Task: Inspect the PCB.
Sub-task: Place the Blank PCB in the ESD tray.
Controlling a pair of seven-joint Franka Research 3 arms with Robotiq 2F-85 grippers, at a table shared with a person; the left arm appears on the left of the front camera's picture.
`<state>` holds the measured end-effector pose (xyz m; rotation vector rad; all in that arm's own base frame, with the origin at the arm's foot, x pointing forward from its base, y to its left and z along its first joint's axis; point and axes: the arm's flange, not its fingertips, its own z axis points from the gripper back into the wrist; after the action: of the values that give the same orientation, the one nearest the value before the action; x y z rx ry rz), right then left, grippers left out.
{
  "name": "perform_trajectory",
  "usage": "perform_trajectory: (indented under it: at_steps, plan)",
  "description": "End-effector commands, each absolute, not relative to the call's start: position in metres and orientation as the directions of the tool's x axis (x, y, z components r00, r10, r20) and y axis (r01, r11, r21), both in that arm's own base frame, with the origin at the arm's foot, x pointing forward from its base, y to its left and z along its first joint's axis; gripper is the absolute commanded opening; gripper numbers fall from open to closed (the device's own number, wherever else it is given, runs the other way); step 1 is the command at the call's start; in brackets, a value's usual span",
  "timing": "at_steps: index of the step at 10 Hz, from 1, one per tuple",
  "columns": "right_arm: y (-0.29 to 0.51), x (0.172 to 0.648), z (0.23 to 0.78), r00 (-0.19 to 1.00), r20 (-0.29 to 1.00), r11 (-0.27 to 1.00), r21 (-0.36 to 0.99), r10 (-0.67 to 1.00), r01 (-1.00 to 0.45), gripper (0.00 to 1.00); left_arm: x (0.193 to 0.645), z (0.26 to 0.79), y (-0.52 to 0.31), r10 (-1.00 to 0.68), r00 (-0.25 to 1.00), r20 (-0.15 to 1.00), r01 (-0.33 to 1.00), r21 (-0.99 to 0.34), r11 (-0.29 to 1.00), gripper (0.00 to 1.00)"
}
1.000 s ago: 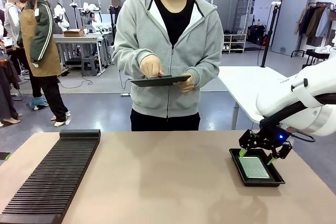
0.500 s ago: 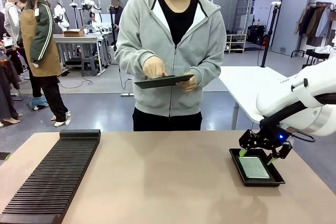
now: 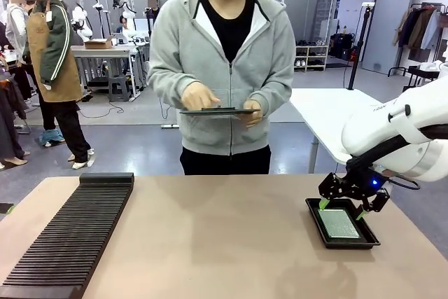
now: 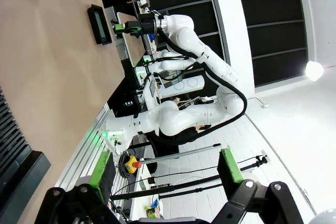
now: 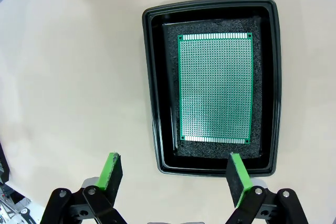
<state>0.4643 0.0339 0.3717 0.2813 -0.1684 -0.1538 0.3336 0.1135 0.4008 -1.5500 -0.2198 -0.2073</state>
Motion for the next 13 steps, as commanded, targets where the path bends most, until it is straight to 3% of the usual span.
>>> perform_trajectory:
  at_steps: [1,13]
  plan:
    - [0.0351,0.4639,0.3726,0.974,0.146,0.946,0.301,-0.171,0.121,1.00,0.3326,0.4012,0.1141,0.006,0.964,0.267,0.267,-0.964,0.012,1.00]
    - [0.0351,0.4639,0.3726,0.974,0.146,0.946,0.301,-0.171,0.121,1.00,0.3326,0.4012,0.1141,0.006,0.964,0.267,0.267,-0.964,0.012,1.00]
